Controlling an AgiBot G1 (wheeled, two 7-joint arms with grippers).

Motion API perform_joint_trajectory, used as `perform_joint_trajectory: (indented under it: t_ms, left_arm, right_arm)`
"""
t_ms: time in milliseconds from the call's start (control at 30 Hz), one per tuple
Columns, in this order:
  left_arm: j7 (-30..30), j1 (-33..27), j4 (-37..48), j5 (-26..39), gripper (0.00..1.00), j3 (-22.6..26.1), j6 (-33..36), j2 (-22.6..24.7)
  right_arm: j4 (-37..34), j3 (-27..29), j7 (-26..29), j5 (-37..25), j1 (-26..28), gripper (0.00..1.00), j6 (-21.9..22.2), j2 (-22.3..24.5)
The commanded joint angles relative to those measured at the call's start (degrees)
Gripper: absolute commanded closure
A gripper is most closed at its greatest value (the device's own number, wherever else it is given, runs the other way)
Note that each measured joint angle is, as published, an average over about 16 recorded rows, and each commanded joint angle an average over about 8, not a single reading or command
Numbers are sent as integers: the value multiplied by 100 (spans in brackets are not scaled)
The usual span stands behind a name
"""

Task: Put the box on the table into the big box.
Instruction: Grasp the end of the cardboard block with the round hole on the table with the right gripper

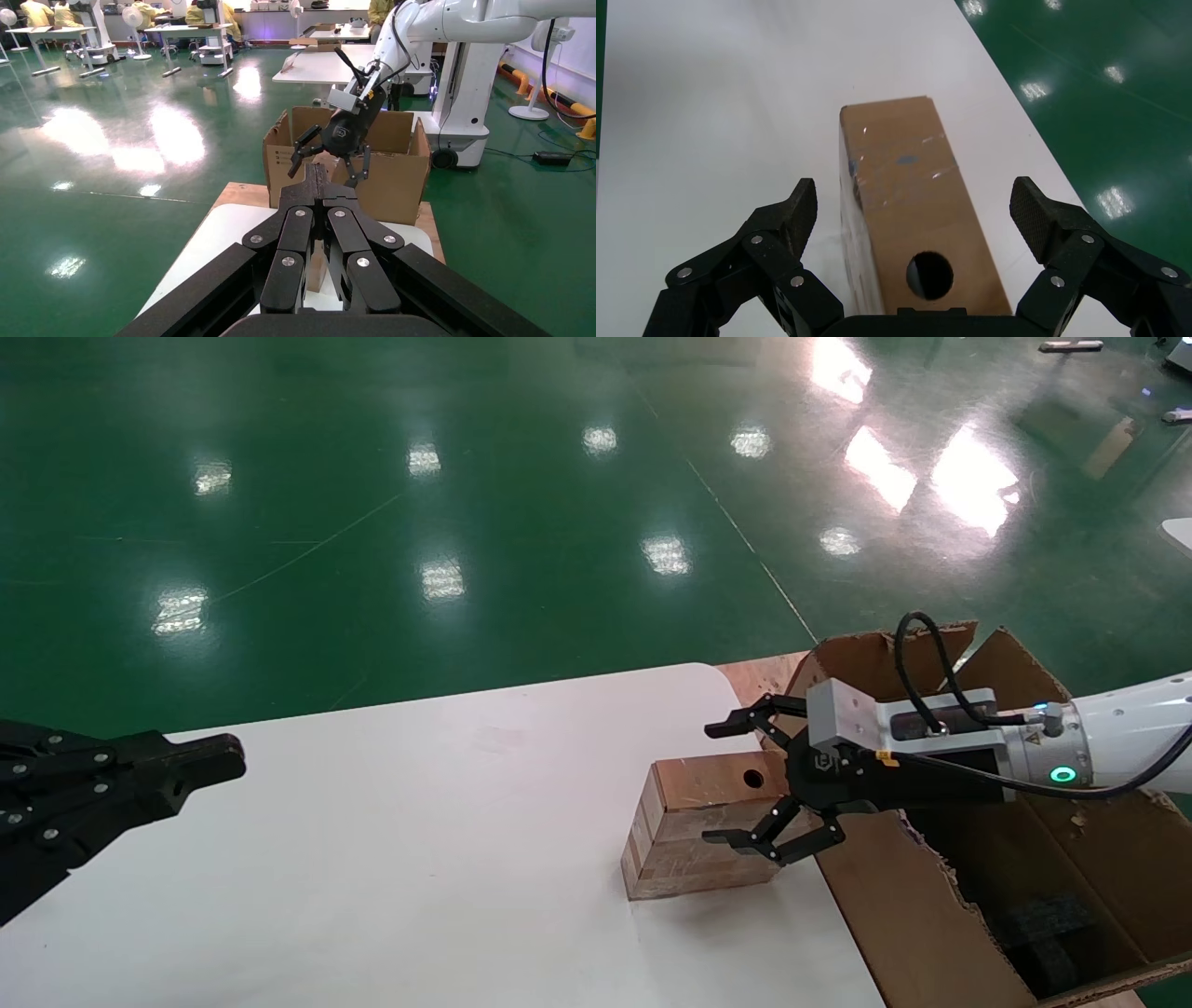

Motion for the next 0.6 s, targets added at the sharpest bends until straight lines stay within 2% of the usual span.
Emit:
perform_joint_trajectory:
  t_ms: [33,167,200,433,467,533,600]
  left_arm:
    - [0,0,0,0,100,0,0,0]
    - [0,0,0,0,98,0,0,0]
    - [0,0,0,0,90,0,0,0]
    - [0,1,1,-1,4,0,-2,-1]
    - [0,1,1,-1,0,-1,-2,-1]
    - [0,2,1,-1,0,-1,-2,-1]
    - [0,2,1,-1,0,-1,-2,-1]
  right_arm:
    - [-25,-66,-26,27,10,0,0,14]
    - [-58,-180,-67,110,-3,0,2,51]
    - [-66,-201,-75,137,-6,0,3,58]
    - [-130,-280,-96,310,-3,0,7,84]
    - [-135,-284,-97,322,-3,0,6,85]
    - [-143,-288,-98,343,-4,0,6,86]
    - [-140,-285,-98,339,-6,18,5,86]
